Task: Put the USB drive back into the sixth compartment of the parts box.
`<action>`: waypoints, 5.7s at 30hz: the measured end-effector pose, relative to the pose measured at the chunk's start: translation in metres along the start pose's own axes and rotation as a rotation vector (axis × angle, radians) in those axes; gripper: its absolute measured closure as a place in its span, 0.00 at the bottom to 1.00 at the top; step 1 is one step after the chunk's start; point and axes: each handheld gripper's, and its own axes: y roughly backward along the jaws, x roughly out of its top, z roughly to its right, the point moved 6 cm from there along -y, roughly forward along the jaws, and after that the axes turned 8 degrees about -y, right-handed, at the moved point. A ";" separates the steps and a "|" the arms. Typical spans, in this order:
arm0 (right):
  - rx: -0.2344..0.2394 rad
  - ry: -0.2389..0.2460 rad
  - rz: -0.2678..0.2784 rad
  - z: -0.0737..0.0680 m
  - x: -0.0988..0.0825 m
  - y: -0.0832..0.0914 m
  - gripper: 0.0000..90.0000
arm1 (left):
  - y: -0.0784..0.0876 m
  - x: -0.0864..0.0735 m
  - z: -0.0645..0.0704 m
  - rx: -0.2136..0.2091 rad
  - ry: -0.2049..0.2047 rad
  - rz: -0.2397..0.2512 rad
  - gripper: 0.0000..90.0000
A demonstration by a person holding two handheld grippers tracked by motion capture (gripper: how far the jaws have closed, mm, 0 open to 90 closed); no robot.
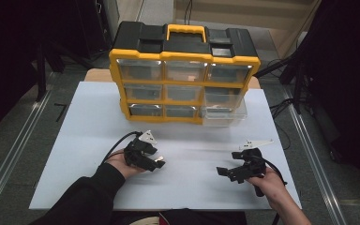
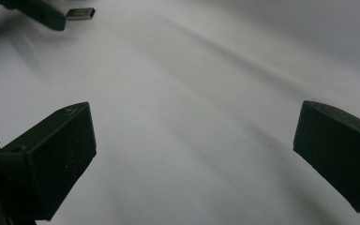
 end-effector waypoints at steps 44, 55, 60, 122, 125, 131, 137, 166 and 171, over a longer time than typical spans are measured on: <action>0.015 -0.006 -0.004 0.000 0.000 0.000 0.00 | 0.031 0.007 -0.004 -0.070 0.169 0.033 0.89; 0.018 -0.011 0.002 0.000 0.000 0.000 0.00 | 0.041 0.019 -0.002 -0.079 0.174 0.044 0.89; 0.018 -0.011 0.005 0.000 0.001 0.001 0.00 | 0.046 0.025 -0.002 -0.083 0.166 0.036 0.89; 0.045 0.003 0.013 -0.005 0.002 0.001 0.00 | 0.096 0.138 -0.014 -0.183 -0.030 0.079 0.89; 0.046 0.003 0.015 -0.005 0.002 0.002 0.00 | 0.098 0.143 -0.015 -0.183 -0.040 0.074 0.89; 0.048 0.001 0.017 -0.005 0.003 0.002 0.00 | 0.101 0.152 -0.016 -0.191 -0.049 0.071 0.89; 0.051 0.003 0.017 -0.005 0.003 0.002 0.00 | 0.101 0.162 -0.016 -0.197 -0.064 0.072 0.89; 0.049 0.008 0.018 -0.004 0.003 0.001 0.00 | 0.107 0.222 -0.010 -0.178 -0.143 0.078 0.89; 0.055 0.001 0.018 -0.005 0.003 0.002 0.00 | 0.107 0.234 -0.010 -0.171 -0.151 0.076 0.89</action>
